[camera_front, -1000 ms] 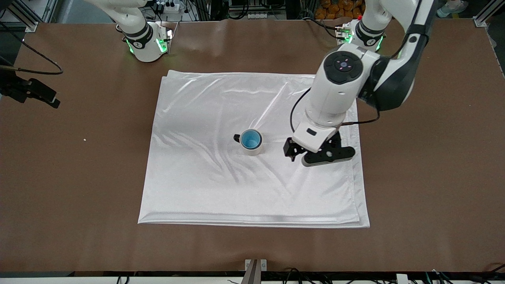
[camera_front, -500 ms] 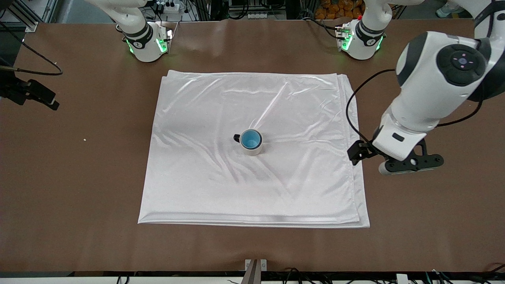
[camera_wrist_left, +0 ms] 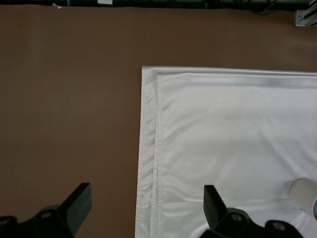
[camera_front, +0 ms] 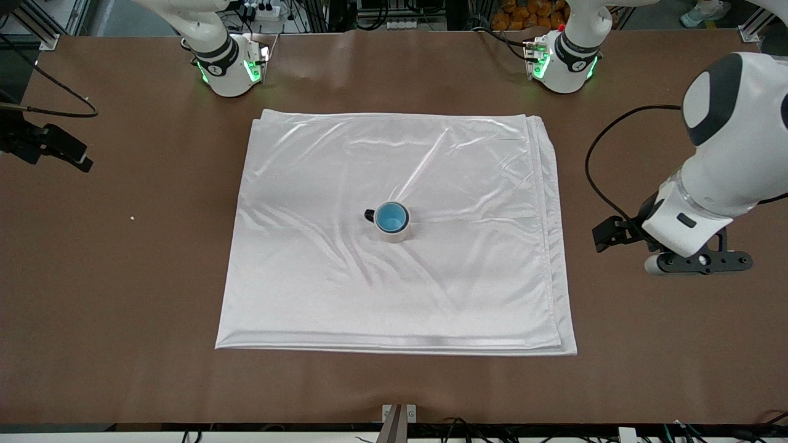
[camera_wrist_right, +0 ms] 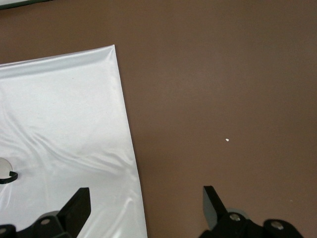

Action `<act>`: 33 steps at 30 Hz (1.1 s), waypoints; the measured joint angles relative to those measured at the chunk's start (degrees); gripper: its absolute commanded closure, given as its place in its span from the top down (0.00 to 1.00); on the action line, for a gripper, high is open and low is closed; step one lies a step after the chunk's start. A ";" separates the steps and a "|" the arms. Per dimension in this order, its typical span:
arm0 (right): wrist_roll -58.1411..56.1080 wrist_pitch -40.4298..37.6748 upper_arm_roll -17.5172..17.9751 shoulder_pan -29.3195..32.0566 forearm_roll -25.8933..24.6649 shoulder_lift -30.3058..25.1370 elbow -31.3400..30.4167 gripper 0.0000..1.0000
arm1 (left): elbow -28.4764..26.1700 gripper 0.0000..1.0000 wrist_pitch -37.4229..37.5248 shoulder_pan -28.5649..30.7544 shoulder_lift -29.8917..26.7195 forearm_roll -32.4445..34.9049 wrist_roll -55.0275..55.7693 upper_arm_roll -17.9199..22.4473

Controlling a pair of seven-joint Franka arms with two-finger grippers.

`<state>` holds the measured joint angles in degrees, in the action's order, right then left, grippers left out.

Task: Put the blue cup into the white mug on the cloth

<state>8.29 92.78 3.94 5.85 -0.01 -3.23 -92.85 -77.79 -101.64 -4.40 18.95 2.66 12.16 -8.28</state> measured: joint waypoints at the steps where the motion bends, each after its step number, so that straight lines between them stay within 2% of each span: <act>1: 0.00 0.00 0.00 0.00 0.00 0.00 0.00 1.00 | -0.23 1.00 0.26 0.52 -0.16 -0.07 -1.15 0.06; 11: 0.00 0.01 0.13 -0.01 0.00 0.00 0.00 1.00 | -3.95 1.00 0.87 2.94 -1.44 -0.25 -7.66 2.55; 33: 0.01 0.61 0.19 -0.05 0.04 0.00 0.00 1.00 | -5.98 1.00 0.88 3.89 -4.85 -0.25 -8.52 4.43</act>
<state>8.30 93.39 4.13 5.80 0.03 -3.23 -92.85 -83.76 -100.76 -0.50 14.10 2.41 3.63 -3.85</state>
